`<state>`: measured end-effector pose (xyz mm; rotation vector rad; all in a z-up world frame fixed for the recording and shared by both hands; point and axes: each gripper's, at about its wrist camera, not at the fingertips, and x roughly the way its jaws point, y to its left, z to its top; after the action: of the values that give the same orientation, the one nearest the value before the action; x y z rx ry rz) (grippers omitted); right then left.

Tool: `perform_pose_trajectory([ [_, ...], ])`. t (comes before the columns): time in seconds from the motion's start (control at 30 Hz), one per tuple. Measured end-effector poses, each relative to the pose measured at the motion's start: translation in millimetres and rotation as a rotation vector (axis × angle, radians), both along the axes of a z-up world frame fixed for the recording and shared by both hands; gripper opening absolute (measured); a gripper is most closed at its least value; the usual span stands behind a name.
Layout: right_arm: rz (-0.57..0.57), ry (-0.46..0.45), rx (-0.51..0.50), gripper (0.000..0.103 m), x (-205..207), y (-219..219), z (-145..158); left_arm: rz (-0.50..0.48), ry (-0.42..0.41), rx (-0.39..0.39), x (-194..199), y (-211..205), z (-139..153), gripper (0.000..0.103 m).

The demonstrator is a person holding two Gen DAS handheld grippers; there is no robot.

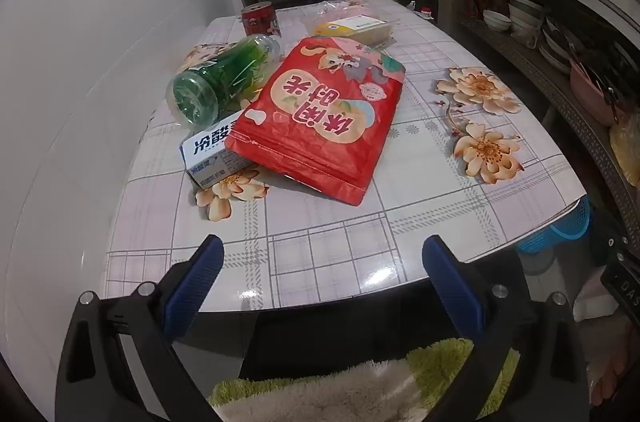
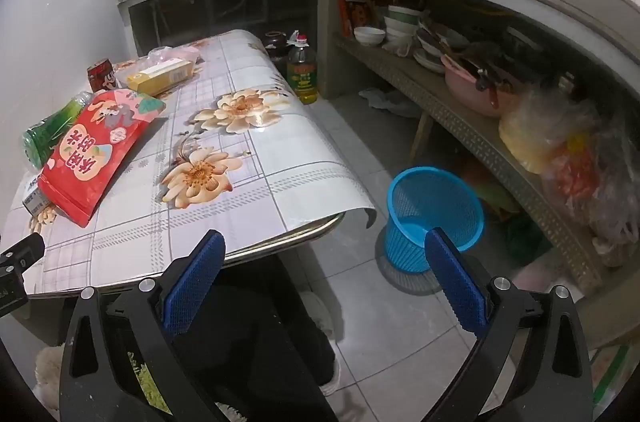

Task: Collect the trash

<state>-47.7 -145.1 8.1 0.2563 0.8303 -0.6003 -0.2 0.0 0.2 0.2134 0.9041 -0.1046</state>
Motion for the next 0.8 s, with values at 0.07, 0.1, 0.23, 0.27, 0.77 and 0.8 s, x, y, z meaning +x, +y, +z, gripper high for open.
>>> perform_pose_trajectory([
  [0.07,-0.001,0.0,-0.003,0.095,-0.3,0.4,-0.4,0.0,0.001,-0.001,-0.1,0.0,0.0,0.097],
  [0.1,-0.001,0.001,-0.002,0.095,-0.4,0.3,-0.7,0.0,0.001,-0.002,-0.2,0.0,-0.1,0.097],
  [0.23,-0.001,0.004,0.005,0.095,-0.6,-0.1,-2.3,-0.001,0.005,-0.001,-0.2,-0.5,0.1,0.097],
  [0.27,0.0,0.002,0.003,0.095,1.5,3.7,1.8,0.0,0.005,-0.004,0.1,0.1,-0.1,0.097],
  [0.77,0.001,0.001,0.004,0.095,2.5,4.5,2.8,0.0,0.012,-0.008,1.0,3.7,-2.0,0.097],
  [0.8,0.001,0.0,0.004,0.095,2.2,4.3,2.7,0.0,0.011,-0.008,0.8,4.1,-2.4,0.097],
])
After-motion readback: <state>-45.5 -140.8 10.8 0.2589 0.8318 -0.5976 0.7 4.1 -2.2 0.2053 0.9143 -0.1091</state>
